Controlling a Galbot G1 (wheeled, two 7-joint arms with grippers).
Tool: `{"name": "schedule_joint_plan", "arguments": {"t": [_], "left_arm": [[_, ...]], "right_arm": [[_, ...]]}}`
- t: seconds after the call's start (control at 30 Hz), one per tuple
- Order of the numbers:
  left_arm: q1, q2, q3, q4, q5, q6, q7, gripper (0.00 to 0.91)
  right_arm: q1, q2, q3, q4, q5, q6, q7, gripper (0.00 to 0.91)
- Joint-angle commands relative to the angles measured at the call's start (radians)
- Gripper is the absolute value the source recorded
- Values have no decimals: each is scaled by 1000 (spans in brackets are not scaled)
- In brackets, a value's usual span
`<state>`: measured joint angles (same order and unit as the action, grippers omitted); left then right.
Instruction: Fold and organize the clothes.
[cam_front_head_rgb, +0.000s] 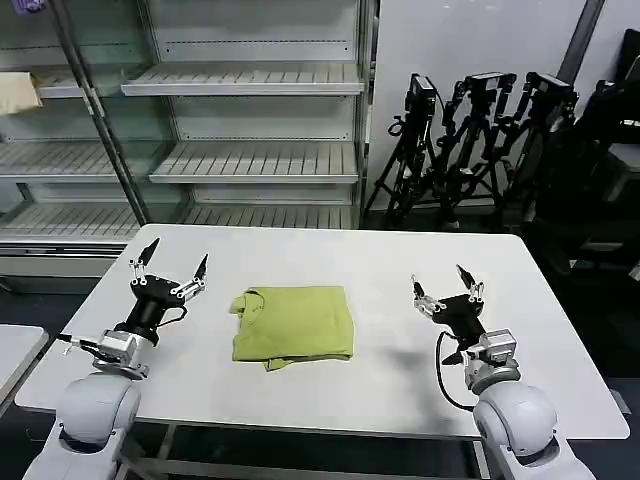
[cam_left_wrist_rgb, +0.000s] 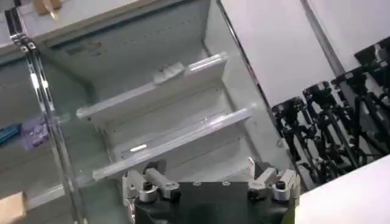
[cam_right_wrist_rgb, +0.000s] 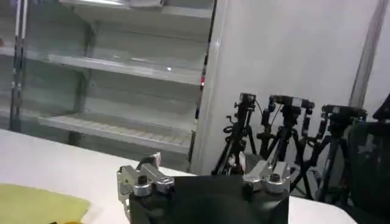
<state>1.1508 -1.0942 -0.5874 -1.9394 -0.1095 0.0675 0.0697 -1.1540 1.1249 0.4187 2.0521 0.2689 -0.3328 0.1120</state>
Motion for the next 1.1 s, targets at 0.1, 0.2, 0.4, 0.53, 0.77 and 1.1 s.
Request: {"name": "schedule_joint_plan", "arguments": {"t": [0.1, 0.2, 0.4, 0.53, 0.77, 1.1], "left_arm": [[15, -11, -11, 0, 25, -36, 34, 907], [15, -11, -10, 1, 29, -40, 37, 907], [19, -9, -10, 7, 52, -54, 36, 907], [21, -10, -6, 9, 80, -64, 24, 907], [19, -6, -1, 15, 109, -78, 18, 907], [14, -3, 2, 20, 119, -73, 2, 907]], "right_arm": [[-7, -10, 17, 8, 0, 9, 3, 907], [-11, -9, 22, 12, 1, 9, 1, 907], [-15, 4, 10, 10, -5, 12, 2, 907], [-13, 2, 8, 10, -4, 9, 3, 907], [-6, 3, -1, 43, -73, -36, 27, 907], [-7, 6, -11, 36, -111, 5, 15, 907]]}}
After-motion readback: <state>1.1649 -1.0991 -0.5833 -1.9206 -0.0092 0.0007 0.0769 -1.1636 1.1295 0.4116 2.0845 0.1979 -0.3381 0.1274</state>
